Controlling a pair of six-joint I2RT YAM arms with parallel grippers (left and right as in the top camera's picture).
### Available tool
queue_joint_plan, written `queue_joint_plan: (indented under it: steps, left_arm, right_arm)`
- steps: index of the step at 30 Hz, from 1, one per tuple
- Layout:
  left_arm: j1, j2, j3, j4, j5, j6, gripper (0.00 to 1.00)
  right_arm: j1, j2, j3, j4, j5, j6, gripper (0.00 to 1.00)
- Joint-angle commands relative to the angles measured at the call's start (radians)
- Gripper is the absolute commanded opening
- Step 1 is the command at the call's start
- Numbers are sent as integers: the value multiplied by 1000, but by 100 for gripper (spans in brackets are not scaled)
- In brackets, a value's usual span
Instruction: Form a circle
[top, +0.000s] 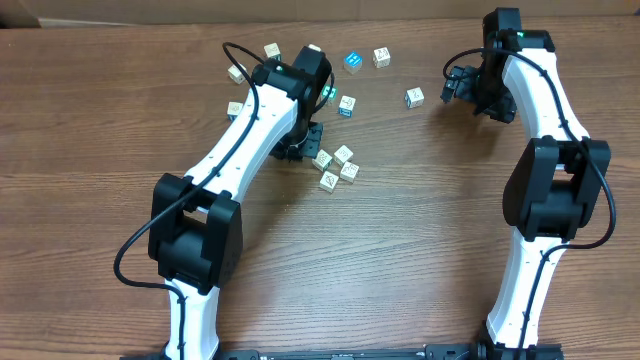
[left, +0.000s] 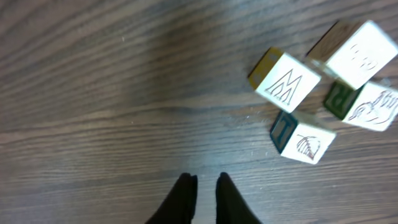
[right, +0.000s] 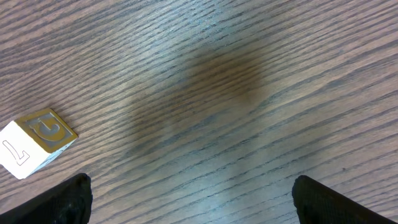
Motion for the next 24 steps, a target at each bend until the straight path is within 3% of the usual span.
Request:
queue_joint_plan:
  steps: [1,8,16,19,24]
  left_arm:
    - [1,1,-21,-8,11,-5,18]
    - [2,1,-26,-3,8,-6,38]
    - [2,1,-26,14,7,-5,35]
    - [2,1,-26,18,1,-4,40]
    - [2,1,-26,17,1,-2,41]
  right_arm:
    - [0,-24,22,2,2,5,100]
    - [0,-24,22,2,2,5,100]
    - [0,-24,22,2,2,5,100]
    - [0,-24,22,2,2,5,100]
    - [0,-24,22,3,2,5,100]
